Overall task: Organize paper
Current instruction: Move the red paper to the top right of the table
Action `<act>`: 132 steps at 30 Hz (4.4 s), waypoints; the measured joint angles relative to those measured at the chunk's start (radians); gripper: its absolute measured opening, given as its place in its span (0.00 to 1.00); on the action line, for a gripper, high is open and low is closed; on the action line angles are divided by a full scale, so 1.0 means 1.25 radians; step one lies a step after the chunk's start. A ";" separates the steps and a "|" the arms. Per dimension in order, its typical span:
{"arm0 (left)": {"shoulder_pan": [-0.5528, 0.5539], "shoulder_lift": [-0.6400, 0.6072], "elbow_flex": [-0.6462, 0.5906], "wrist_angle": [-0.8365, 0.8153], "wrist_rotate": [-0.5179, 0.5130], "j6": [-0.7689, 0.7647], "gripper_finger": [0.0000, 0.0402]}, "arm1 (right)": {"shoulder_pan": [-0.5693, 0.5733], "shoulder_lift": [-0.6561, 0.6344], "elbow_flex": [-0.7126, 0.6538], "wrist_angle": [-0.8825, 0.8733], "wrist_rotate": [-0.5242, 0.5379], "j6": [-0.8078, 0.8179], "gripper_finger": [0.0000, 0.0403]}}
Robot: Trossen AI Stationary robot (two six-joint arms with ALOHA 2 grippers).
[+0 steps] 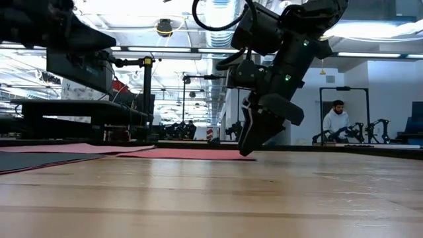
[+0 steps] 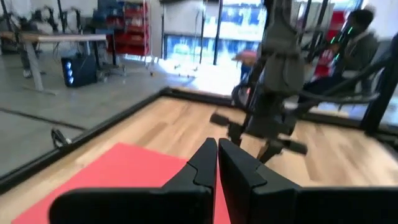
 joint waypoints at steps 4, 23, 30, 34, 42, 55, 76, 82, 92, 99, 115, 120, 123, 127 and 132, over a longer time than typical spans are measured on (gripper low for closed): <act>0.056 0.184 0.091 -0.085 0.018 -0.075 0.00 | 0.000 0.000 0.000 -0.001 0.000 0.000 0.42; 0.250 0.885 0.491 -0.244 0.372 0.047 0.15 | -0.059 -0.061 -0.054 -0.085 -0.052 0.110 0.42; 0.251 0.966 0.541 -0.296 0.371 0.033 0.39 | -0.098 -0.077 -0.120 -0.020 -0.083 0.136 0.42; 0.253 0.976 0.543 -0.289 0.371 0.033 0.49 | -0.106 -0.078 -0.145 0.025 -0.089 0.165 0.42; 0.266 0.976 0.543 -0.285 0.372 0.014 0.50 | -0.104 -0.054 -0.162 0.096 -0.086 0.174 0.42; 0.270 1.044 0.541 -0.266 0.419 -0.009 0.50 | -0.105 -0.038 -0.163 0.165 -0.095 0.167 0.42; 0.273 1.098 0.544 -0.195 0.455 -0.003 0.50 | -0.105 -0.052 -0.163 0.177 -0.101 0.144 0.42; 0.273 1.098 0.543 -0.198 0.456 -0.007 0.50 | -0.092 -0.070 -0.165 0.168 -0.107 0.147 0.42; 0.272 1.099 0.542 -0.199 0.456 -0.012 0.50 | -0.045 -0.078 -0.165 0.169 -0.112 0.146 0.42; 0.272 1.099 0.542 -0.200 0.456 -0.016 0.50 | -0.042 -0.079 -0.164 0.213 -0.110 0.146 0.42; 0.272 1.099 0.542 -0.200 0.456 -0.018 0.50 | 0.010 -0.079 -0.162 0.300 0.123 0.046 0.42; 0.272 1.099 0.542 -0.200 0.456 -0.018 0.50 | 0.015 -0.079 -0.162 0.300 0.152 0.053 0.42; 0.272 1.099 0.542 -0.200 0.456 -0.018 0.50 | -0.006 -0.078 -0.162 0.304 0.110 0.106 0.42; 0.272 1.099 0.542 -0.200 0.456 -0.019 0.50 | -0.037 -0.078 -0.162 0.301 0.085 0.150 0.42; 0.272 1.100 0.542 -0.200 0.456 -0.020 0.50 | -0.085 -0.078 -0.162 0.296 0.029 0.206 0.42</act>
